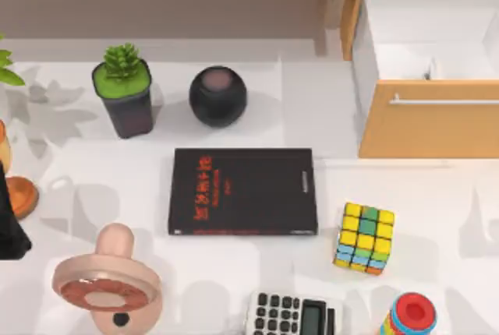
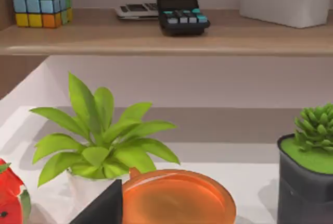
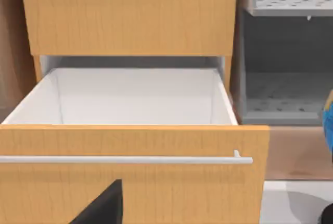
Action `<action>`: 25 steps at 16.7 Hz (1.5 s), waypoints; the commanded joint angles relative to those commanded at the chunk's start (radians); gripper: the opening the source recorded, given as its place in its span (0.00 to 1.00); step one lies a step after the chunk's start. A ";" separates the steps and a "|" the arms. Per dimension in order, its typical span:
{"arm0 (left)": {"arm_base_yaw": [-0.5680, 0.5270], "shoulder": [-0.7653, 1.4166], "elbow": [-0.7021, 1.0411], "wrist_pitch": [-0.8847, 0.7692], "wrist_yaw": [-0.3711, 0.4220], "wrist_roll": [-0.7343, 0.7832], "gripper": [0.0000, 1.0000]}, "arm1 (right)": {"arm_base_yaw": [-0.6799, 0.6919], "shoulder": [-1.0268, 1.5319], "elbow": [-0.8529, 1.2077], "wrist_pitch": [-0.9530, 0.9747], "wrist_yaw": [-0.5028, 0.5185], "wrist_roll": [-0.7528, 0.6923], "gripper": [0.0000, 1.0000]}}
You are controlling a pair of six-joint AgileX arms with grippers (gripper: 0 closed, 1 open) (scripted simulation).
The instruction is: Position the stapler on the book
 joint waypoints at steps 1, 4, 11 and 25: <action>0.000 0.000 0.000 0.000 0.000 0.000 1.00 | 0.000 0.000 0.000 0.000 0.000 0.000 1.00; 0.000 0.000 0.000 0.000 0.000 0.000 1.00 | 0.002 0.030 0.030 -0.019 0.000 0.002 1.00; 0.000 0.000 0.000 0.000 0.000 0.000 1.00 | 0.027 0.459 0.436 -0.268 0.003 0.026 1.00; 0.000 0.000 0.000 0.000 0.000 0.000 1.00 | 0.117 1.994 1.811 -1.058 0.011 0.095 1.00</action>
